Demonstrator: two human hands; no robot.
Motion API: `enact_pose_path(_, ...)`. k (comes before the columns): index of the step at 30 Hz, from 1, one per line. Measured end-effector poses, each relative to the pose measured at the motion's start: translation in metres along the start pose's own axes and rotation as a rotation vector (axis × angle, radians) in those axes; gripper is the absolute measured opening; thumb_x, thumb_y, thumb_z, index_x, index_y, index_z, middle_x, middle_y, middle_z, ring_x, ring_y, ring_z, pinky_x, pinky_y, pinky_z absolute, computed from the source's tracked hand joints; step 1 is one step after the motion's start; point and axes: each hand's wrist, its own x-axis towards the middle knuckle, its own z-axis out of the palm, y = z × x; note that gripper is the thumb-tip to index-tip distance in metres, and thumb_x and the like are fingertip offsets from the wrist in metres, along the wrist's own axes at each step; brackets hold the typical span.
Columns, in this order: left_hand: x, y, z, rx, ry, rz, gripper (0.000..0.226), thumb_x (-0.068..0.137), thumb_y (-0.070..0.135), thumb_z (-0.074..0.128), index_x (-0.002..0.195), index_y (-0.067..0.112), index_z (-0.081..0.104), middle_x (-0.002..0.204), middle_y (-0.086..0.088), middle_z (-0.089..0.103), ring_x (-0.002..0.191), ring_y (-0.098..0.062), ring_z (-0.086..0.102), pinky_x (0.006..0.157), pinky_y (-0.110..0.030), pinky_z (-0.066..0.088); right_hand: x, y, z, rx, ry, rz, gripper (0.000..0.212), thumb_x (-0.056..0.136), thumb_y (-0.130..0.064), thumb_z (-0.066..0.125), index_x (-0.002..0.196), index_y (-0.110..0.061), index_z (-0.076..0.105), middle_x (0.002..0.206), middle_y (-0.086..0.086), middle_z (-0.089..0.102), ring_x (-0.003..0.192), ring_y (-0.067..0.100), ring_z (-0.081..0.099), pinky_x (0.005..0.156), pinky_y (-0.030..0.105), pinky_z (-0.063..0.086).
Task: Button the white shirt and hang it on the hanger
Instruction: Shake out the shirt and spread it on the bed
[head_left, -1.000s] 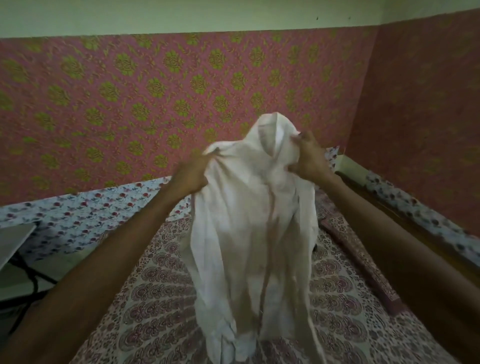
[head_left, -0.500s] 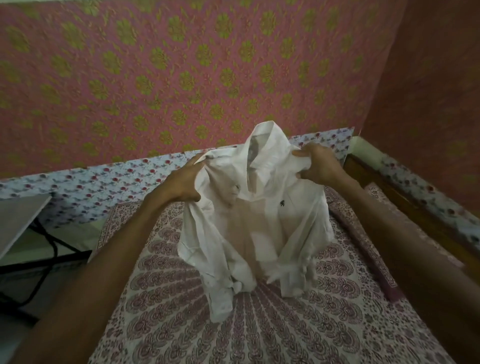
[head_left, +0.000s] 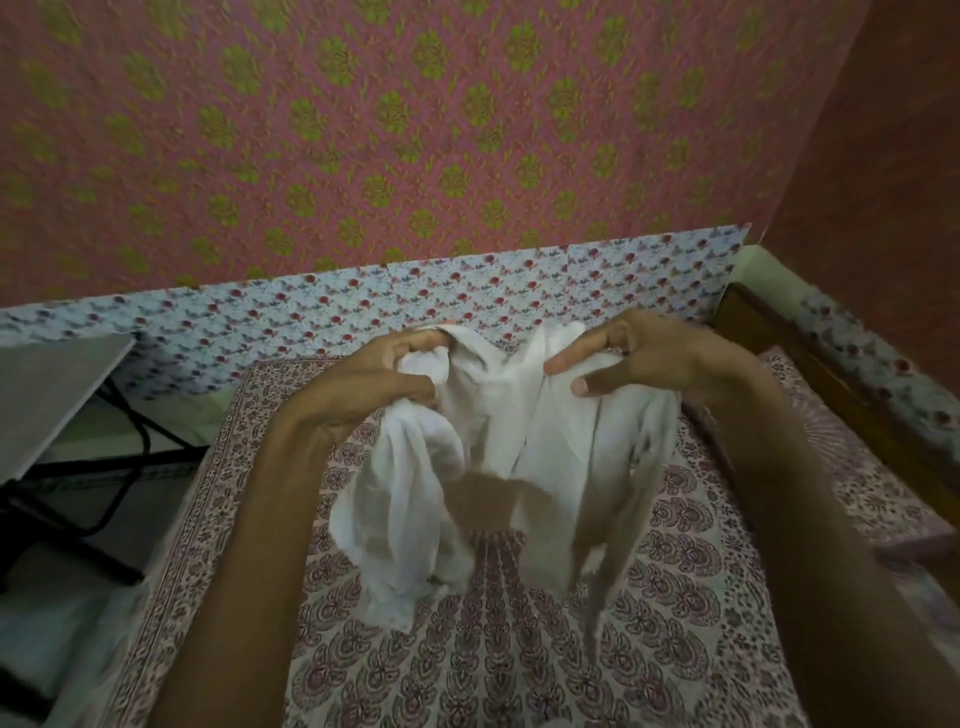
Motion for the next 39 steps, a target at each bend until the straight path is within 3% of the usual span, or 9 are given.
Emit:
enact_pose_path(6, -0.001, 0.007, 0.003, -0.130, -0.042, -0.137, 0.028, 0.089, -0.004, 0.057, 0.109, 0.013, 0.069, 0.108, -0.003, 0.074, 0.094, -0.021, 0.071, 0.085, -0.037, 0.055, -0.004, -0.003, -0.008, -0.029, -0.187, -0.053, 0.021, 0.085, -0.013, 0.072, 0.106, -0.013, 0.077, 0.109, -0.007, 0.074, 0.112, 0.004, 0.064, 0.096, 0.022, 0.049)
enact_pose_path(11, 0.061, -0.029, -0.004, 0.041, 0.207, -0.196, 0.035, 0.085, -0.001, 0.063, 0.117, 0.013, 0.066, 0.106, -0.005, 0.071, 0.095, -0.023, 0.069, 0.090, -0.042, 0.054, 0.058, 0.032, -0.007, -0.101, 0.216, -0.030, 0.026, 0.086, -0.006, 0.071, 0.103, -0.024, 0.077, 0.120, -0.007, 0.069, 0.108, 0.007, 0.064, 0.094, 0.027, 0.051)
enact_pose_path(14, 0.111, -0.081, -0.003, 0.160, 0.291, -0.203, 0.053, 0.082, -0.003, 0.062, 0.133, 0.010, 0.056, 0.117, -0.007, 0.064, 0.086, -0.014, 0.064, 0.076, -0.031, 0.054, 0.110, 0.077, 0.011, -0.283, 0.302, 0.012, 0.042, 0.085, -0.002, 0.066, 0.119, -0.026, 0.070, 0.126, -0.007, 0.061, 0.098, 0.016, 0.063, 0.076, 0.021, 0.052)
enact_pose_path(16, 0.144, -0.123, -0.001, 0.266, 0.252, -0.223, 0.062, 0.079, -0.001, 0.064, 0.138, 0.011, 0.050, 0.135, -0.008, 0.053, 0.100, -0.017, 0.060, 0.076, -0.029, 0.050, 0.147, 0.116, 0.027, -0.354, 0.291, 0.078, 0.051, 0.081, -0.003, 0.063, 0.126, -0.026, 0.065, 0.134, -0.001, 0.060, 0.098, 0.020, 0.063, 0.073, 0.025, 0.051)
enact_pose_path(20, 0.191, -0.206, 0.001, 0.524, 0.159, -0.193, 0.071, 0.077, -0.001, 0.065, 0.143, 0.015, 0.043, 0.152, -0.005, 0.037, 0.135, -0.023, 0.040, 0.096, -0.026, 0.039, 0.200, 0.189, 0.061, -0.420, 0.276, 0.183, 0.053, 0.078, -0.002, 0.060, 0.125, -0.026, 0.065, 0.137, 0.000, 0.058, 0.121, 0.021, 0.057, 0.095, 0.032, 0.049)
enact_pose_path(26, 0.268, -0.330, -0.017, 0.728, -0.060, -0.223, 0.077, 0.074, -0.005, 0.058, 0.145, 0.020, 0.041, 0.157, 0.000, 0.030, 0.134, -0.027, 0.044, 0.095, -0.038, 0.048, 0.289, 0.289, 0.103, -0.466, 0.099, 0.324, 0.058, 0.078, -0.004, 0.058, 0.131, -0.028, 0.060, 0.139, 0.003, 0.055, 0.126, 0.025, 0.052, 0.100, 0.033, 0.045)
enact_pose_path(30, 0.318, -0.392, -0.025, 0.580, 0.100, -0.254, 0.077, 0.070, -0.007, 0.057, 0.142, 0.018, 0.045, 0.153, 0.002, 0.036, 0.131, -0.024, 0.047, 0.098, -0.039, 0.047, 0.346, 0.335, 0.125, -0.426, 0.166, 0.292, 0.066, 0.075, -0.001, 0.058, 0.135, -0.027, 0.055, 0.142, 0.001, 0.052, 0.129, 0.025, 0.049, 0.101, 0.032, 0.042)
enact_pose_path(35, 0.400, -0.460, -0.042, 0.538, 0.250, -0.264, 0.073, 0.073, -0.007, 0.057, 0.141, 0.014, 0.046, 0.151, 0.001, 0.038, 0.130, -0.024, 0.047, 0.099, -0.036, 0.046, 0.439, 0.380, 0.126, -0.502, 0.268, 0.290, 0.061, 0.074, 0.005, 0.059, 0.125, -0.028, 0.065, 0.129, 0.000, 0.063, 0.116, 0.027, 0.058, 0.091, 0.036, 0.053)
enact_pose_path(39, 0.456, -0.509, -0.048, 0.421, 0.412, -0.115, 0.081, 0.070, -0.009, 0.062, 0.143, 0.015, 0.037, 0.152, 0.002, 0.030, 0.115, -0.024, 0.055, 0.081, -0.034, 0.052, 0.511, 0.417, 0.121, -0.523, 0.499, 0.266, 0.058, 0.074, 0.008, 0.060, 0.117, -0.029, 0.069, 0.119, 0.002, 0.067, 0.103, 0.027, 0.063, 0.083, 0.038, 0.056)
